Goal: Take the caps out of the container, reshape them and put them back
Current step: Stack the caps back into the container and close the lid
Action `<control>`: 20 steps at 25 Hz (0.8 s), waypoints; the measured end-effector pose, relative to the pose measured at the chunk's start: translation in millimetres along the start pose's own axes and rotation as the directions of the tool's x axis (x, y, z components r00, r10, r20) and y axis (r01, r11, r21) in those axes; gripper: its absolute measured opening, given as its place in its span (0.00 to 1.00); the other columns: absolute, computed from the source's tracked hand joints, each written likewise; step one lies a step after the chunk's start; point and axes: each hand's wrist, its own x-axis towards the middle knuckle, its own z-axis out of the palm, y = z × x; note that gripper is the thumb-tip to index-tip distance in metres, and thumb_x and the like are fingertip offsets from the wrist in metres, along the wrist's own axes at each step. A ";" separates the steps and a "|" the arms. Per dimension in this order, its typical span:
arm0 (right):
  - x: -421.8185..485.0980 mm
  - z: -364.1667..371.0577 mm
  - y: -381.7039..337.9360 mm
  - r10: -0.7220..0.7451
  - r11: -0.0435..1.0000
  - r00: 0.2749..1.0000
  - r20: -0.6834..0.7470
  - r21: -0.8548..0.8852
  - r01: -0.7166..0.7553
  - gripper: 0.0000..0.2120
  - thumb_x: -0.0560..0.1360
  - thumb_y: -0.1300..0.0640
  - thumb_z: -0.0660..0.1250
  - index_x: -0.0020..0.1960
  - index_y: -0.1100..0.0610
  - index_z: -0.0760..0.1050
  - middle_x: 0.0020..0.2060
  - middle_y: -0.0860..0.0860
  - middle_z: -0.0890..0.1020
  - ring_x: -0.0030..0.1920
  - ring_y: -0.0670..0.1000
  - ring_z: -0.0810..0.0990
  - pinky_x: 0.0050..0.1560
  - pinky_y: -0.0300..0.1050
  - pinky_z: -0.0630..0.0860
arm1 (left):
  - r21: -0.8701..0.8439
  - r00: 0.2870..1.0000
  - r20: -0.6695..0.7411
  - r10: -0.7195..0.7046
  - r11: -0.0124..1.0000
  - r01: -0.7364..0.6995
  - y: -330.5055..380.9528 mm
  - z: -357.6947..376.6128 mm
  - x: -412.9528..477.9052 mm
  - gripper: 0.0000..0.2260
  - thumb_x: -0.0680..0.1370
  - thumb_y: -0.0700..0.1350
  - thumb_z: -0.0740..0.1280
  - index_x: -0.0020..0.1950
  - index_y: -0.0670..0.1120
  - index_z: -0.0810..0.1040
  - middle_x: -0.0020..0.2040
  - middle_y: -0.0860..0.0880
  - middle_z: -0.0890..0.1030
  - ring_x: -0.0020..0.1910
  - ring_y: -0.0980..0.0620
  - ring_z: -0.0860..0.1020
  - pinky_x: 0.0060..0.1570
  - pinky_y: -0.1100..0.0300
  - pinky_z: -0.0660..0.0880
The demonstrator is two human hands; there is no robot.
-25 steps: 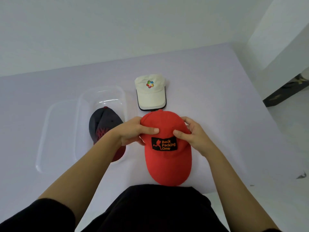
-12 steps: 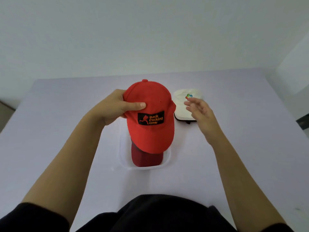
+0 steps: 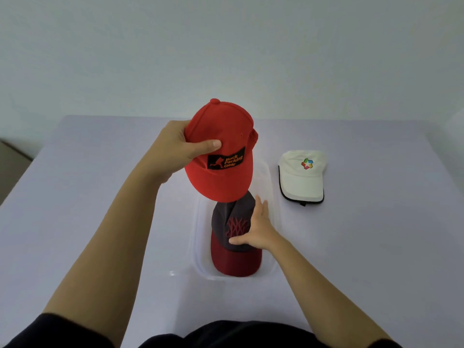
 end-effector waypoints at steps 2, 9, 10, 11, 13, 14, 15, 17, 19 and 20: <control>9.7 0.6 0.7 0.069 0.997 0.997 0.020 0.032 -0.070 0.69 0.58 0.52 0.81 0.73 0.50 0.27 0.76 0.58 0.42 0.76 0.57 0.48 0.74 0.55 0.55 | -0.020 1.000 -0.020 0.004 1.000 -0.004 -6.0 1.5 7.4 0.12 0.69 0.45 0.75 0.53 0.50 0.82 0.50 0.51 0.85 0.51 0.52 0.83 0.57 0.51 0.78; -8.4 13.3 5.5 -0.119 0.981 0.976 -0.180 -0.174 0.088 0.65 0.57 0.49 0.81 0.75 0.52 0.35 0.65 0.57 0.62 0.66 0.56 0.64 0.66 0.49 0.64 | -0.037 0.995 -0.101 0.010 0.999 -0.014 -29.6 13.9 33.8 0.11 0.69 0.46 0.75 0.51 0.49 0.83 0.49 0.48 0.85 0.50 0.49 0.83 0.55 0.47 0.79; -13.8 16.4 7.4 -0.141 0.977 0.969 -0.204 -0.187 0.103 0.64 0.58 0.49 0.81 0.75 0.52 0.36 0.64 0.56 0.63 0.65 0.55 0.65 0.65 0.47 0.65 | -0.076 0.996 -0.089 0.008 0.997 -0.015 -30.0 14.2 36.3 0.11 0.70 0.45 0.75 0.52 0.48 0.83 0.49 0.49 0.85 0.50 0.49 0.83 0.55 0.48 0.79; -18.7 19.2 9.9 -0.157 0.973 0.961 -0.226 -0.202 0.112 0.63 0.59 0.48 0.80 0.75 0.53 0.36 0.63 0.56 0.63 0.64 0.54 0.65 0.65 0.46 0.65 | -0.114 0.997 -0.075 0.006 0.993 -0.014 -30.3 14.7 37.7 0.11 0.71 0.43 0.74 0.53 0.48 0.82 0.50 0.49 0.85 0.51 0.49 0.83 0.55 0.49 0.79; -25.7 23.2 13.8 -0.187 0.963 0.949 -0.252 -0.236 0.127 0.61 0.61 0.47 0.79 0.75 0.54 0.37 0.63 0.55 0.63 0.63 0.53 0.65 0.65 0.44 0.65 | -0.162 0.997 -0.076 0.009 0.986 -0.021 -31.1 14.9 39.8 0.11 0.72 0.42 0.74 0.53 0.47 0.82 0.50 0.49 0.85 0.51 0.49 0.83 0.53 0.51 0.79; -28.1 24.8 15.3 -0.201 0.959 0.946 -0.255 -0.250 0.137 0.60 0.61 0.46 0.78 0.75 0.54 0.37 0.64 0.54 0.63 0.64 0.52 0.65 0.65 0.43 0.65 | -0.178 0.996 -0.090 0.010 0.984 -0.026 -31.6 15.1 40.8 0.10 0.72 0.41 0.73 0.53 0.47 0.82 0.49 0.50 0.85 0.50 0.50 0.84 0.51 0.53 0.80; -30.1 25.9 16.2 -0.217 0.954 0.942 -0.257 -0.261 0.149 0.60 0.62 0.45 0.78 0.75 0.53 0.37 0.64 0.54 0.63 0.64 0.52 0.65 0.65 0.43 0.65 | -0.191 0.995 -0.100 0.012 0.981 -0.031 -32.7 15.3 41.4 0.09 0.72 0.41 0.73 0.52 0.48 0.82 0.48 0.52 0.85 0.49 0.51 0.84 0.49 0.56 0.80; -33.5 27.7 18.3 -0.253 0.941 0.934 -0.253 -0.288 0.177 0.59 0.62 0.43 0.77 0.74 0.50 0.35 0.64 0.54 0.64 0.64 0.52 0.66 0.64 0.44 0.68 | -0.202 0.998 -0.055 -0.013 0.979 0.002 -38.8 18.7 42.9 0.08 0.72 0.40 0.73 0.50 0.49 0.82 0.44 0.54 0.86 0.45 0.54 0.84 0.43 0.62 0.79; -37.5 28.8 22.5 -0.324 0.913 0.905 -0.277 -0.343 0.221 0.57 0.60 0.40 0.76 0.72 0.46 0.37 0.62 0.55 0.68 0.60 0.54 0.71 0.58 0.46 0.73 | -0.166 0.994 0.064 -0.093 0.981 0.102 -51.8 27.4 43.1 0.07 0.72 0.40 0.73 0.49 0.49 0.82 0.42 0.55 0.85 0.43 0.56 0.84 0.42 0.64 0.78; -39.1 30.2 26.2 -0.377 0.888 0.874 -0.306 -0.387 0.248 0.57 0.59 0.38 0.76 0.73 0.47 0.40 0.59 0.56 0.70 0.58 0.55 0.73 0.54 0.47 0.76 | -0.136 0.980 0.136 -0.147 0.977 0.165 -61.7 32.7 42.7 0.07 0.72 0.41 0.73 0.49 0.49 0.82 0.42 0.54 0.85 0.42 0.56 0.83 0.41 0.64 0.78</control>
